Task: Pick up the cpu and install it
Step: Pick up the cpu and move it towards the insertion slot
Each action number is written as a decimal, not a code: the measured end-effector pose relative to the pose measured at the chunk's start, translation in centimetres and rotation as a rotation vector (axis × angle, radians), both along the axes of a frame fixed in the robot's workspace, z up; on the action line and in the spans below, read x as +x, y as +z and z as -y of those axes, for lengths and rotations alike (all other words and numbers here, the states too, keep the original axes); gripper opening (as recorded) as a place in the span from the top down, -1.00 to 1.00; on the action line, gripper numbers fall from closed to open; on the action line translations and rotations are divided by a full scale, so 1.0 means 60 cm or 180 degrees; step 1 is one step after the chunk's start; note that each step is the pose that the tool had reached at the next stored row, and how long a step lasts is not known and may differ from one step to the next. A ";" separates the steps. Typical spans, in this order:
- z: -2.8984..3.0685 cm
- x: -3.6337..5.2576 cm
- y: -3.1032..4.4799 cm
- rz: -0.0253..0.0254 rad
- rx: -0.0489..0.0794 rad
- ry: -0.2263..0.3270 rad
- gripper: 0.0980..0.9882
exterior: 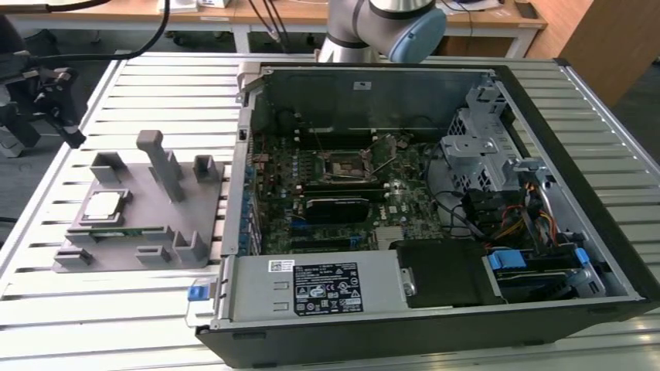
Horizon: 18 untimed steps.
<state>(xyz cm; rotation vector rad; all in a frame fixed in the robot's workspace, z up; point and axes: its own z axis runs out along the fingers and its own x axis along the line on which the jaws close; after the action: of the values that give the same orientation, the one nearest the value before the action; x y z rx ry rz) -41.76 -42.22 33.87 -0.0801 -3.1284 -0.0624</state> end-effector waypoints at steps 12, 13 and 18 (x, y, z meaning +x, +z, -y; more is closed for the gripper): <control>0.0006 -0.001 -0.036 0.0001 0.0000 0.0033 -0.49; 0.0001 -0.003 -0.039 0.0005 0.0000 0.0033 -0.49; -0.0008 -0.013 -0.051 0.0058 0.0000 0.0048 -0.49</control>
<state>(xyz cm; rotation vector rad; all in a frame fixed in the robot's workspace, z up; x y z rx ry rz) -42.54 -42.17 30.83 -0.0564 -3.1468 -0.0632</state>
